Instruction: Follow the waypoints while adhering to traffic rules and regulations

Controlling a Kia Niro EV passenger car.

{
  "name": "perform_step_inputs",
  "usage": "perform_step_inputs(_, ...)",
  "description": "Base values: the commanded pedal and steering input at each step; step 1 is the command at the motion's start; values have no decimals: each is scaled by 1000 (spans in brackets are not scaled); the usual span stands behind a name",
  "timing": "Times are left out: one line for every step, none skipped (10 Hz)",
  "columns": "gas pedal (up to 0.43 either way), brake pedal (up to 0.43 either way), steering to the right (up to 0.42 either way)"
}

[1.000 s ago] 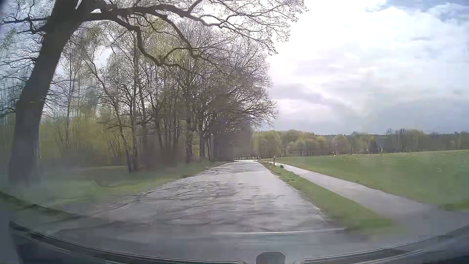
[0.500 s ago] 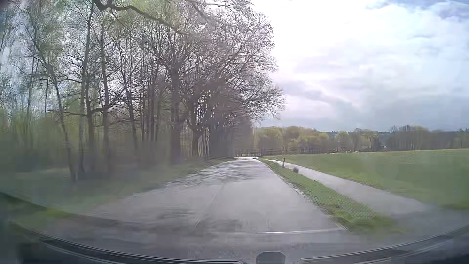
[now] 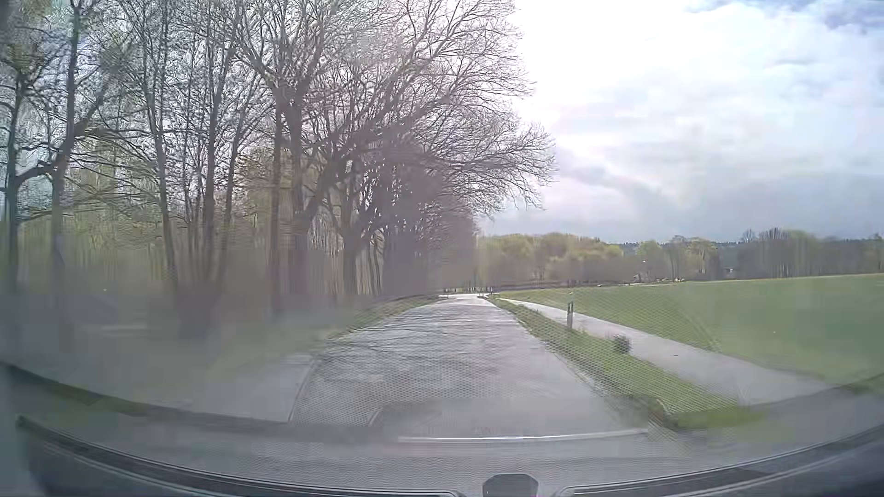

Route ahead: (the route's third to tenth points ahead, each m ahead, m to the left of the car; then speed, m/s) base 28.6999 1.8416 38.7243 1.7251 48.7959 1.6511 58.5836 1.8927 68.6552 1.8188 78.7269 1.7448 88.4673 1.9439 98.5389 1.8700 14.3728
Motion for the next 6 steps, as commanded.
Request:
perform_step_inputs(138,6,-2)
perform_step_inputs(138,0,-1)
perform_step_inputs(138,6,-1)
perform_step_inputs(138,0,-1)
perform_step_inputs(138,0,-1)
perform_step_inputs(138,6,-1)
